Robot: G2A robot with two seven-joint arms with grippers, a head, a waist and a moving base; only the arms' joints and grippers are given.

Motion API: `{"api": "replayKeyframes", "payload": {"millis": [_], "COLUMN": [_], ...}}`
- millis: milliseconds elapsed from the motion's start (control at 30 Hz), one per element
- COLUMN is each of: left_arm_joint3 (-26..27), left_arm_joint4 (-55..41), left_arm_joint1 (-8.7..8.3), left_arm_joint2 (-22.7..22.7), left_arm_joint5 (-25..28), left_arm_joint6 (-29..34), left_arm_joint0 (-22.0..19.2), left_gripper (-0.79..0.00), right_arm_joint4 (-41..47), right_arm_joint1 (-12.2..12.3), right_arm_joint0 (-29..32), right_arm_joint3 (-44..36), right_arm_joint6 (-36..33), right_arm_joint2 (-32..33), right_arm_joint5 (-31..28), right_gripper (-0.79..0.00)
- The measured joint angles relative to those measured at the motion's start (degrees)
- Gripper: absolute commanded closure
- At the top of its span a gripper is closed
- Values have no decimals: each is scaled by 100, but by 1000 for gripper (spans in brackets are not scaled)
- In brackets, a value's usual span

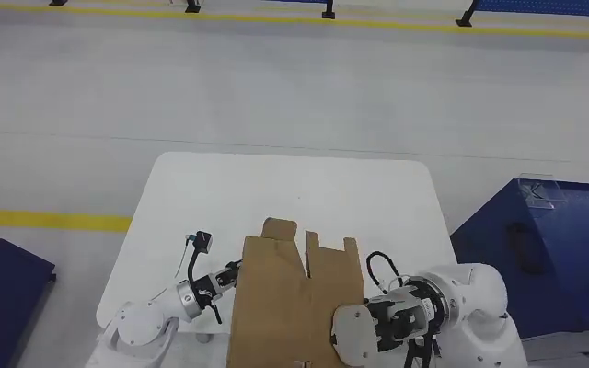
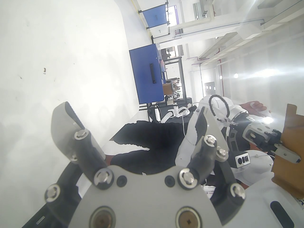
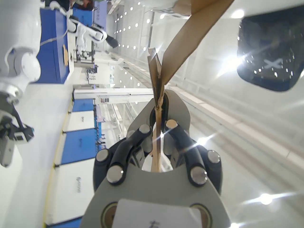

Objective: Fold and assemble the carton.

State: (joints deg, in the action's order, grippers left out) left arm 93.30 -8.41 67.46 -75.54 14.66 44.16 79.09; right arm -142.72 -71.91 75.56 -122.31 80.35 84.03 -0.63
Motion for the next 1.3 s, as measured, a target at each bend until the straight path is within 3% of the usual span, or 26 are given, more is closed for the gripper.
{"api": "replayKeyframes", "payload": {"millis": [200,500,800,933,1033,1167,1300], "left_arm_joint3": [0,0,0,0,0,0,0], "left_arm_joint4": [0,0,0,0,0,0,0], "left_arm_joint1": [0,0,0,0,0,0,0], "left_arm_joint2": [0,0,0,0,0,0,0], "left_arm_joint5": [0,0,0,0,0,0,0], "left_arm_joint6": [0,0,0,0,0,0,0], "left_arm_joint0": [0,0,0,0,0,0,0], "left_gripper": [-785,-785,-785,-785,-785,-785,-785], "right_arm_joint4": [-204,701,5114,7249,8332,9724,11525], "right_arm_joint1": [71,164,84,54,56,113,216], "right_arm_joint0": [-225,-560,-610,-519,-424,-183,78], "right_arm_joint3": [-325,-210,972,1150,1093,935,620], "right_arm_joint6": [-267,-504,-1265,-2702,-3837,-5353,-6770], "right_arm_joint2": [196,579,-99,-577,-878,-1361,-1638], "right_arm_joint5": [101,-435,-2880,-3945,-4097,-4843,-4805], "right_gripper": [0,0,0,0,0,0,0]}}
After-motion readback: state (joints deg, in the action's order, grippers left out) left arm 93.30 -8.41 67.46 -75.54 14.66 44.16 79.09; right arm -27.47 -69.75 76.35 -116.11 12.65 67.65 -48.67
